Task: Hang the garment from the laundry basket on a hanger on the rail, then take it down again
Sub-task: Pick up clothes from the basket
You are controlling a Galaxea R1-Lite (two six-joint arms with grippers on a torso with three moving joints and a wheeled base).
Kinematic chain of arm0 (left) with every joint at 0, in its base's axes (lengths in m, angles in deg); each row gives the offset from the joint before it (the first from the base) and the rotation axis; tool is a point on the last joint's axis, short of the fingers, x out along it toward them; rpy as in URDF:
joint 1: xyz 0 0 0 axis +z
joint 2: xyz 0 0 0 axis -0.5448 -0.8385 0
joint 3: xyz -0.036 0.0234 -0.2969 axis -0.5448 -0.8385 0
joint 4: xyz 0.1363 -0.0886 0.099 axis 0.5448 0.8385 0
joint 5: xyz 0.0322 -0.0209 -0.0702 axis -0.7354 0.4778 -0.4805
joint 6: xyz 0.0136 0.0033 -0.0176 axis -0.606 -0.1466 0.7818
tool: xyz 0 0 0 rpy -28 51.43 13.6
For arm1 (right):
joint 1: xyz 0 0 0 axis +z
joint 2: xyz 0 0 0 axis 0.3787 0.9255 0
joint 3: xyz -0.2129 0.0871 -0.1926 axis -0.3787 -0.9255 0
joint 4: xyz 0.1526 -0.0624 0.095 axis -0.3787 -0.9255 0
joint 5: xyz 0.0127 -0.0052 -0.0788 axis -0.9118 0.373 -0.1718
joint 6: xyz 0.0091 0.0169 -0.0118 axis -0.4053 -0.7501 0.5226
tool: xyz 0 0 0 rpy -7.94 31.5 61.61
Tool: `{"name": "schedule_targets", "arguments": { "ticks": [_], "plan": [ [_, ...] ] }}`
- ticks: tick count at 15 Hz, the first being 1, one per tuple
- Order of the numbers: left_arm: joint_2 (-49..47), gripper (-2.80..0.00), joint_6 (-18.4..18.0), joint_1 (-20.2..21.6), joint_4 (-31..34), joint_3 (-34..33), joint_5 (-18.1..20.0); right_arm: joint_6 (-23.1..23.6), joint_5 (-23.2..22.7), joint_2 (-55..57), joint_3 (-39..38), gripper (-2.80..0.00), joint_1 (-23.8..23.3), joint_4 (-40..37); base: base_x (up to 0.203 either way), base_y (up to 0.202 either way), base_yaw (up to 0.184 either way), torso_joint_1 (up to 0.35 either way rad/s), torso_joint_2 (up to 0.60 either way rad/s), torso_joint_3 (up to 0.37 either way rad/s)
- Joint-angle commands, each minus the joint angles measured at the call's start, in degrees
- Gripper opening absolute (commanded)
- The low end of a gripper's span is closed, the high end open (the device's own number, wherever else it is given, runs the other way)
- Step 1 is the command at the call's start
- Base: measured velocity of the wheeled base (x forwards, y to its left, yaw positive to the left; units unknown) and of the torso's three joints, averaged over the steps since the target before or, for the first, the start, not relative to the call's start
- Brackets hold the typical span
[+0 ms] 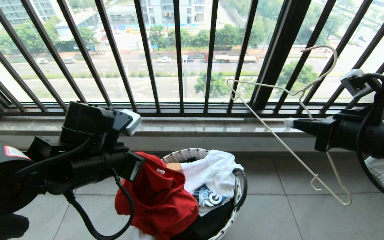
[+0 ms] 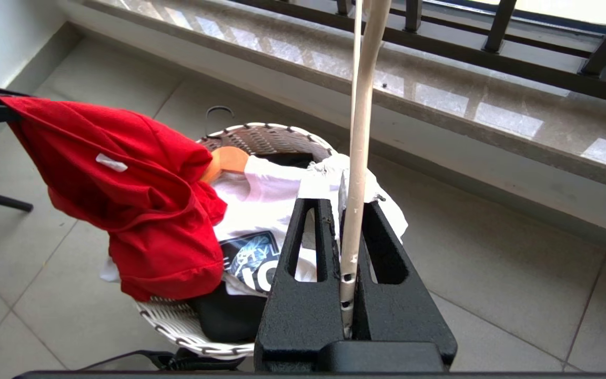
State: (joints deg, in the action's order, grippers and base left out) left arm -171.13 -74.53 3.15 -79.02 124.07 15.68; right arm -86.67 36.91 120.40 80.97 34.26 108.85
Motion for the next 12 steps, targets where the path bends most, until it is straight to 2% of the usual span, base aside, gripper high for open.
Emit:
{"name": "schedule_targets", "arguments": {
  "ticks": [1, 12],
  "plan": [
    [-0.98, -2.80, -0.36, -0.02, -2.96, -1.43, -0.16, 0.00, -0.13, -0.17, -0.06, -2.80, 0.03, 0.16, 0.000, 0.000, 0.000, 0.002, 0.00, 0.195],
    [-1.96, -2.80, -0.01, 0.07, -3.16, -1.01, -0.20, 0.00, -0.22, -0.30, -0.49, -2.80, 0.03, 0.16, 0.000, 0.000, 0.000, 0.001, 0.00, 0.204]
  ]
}}
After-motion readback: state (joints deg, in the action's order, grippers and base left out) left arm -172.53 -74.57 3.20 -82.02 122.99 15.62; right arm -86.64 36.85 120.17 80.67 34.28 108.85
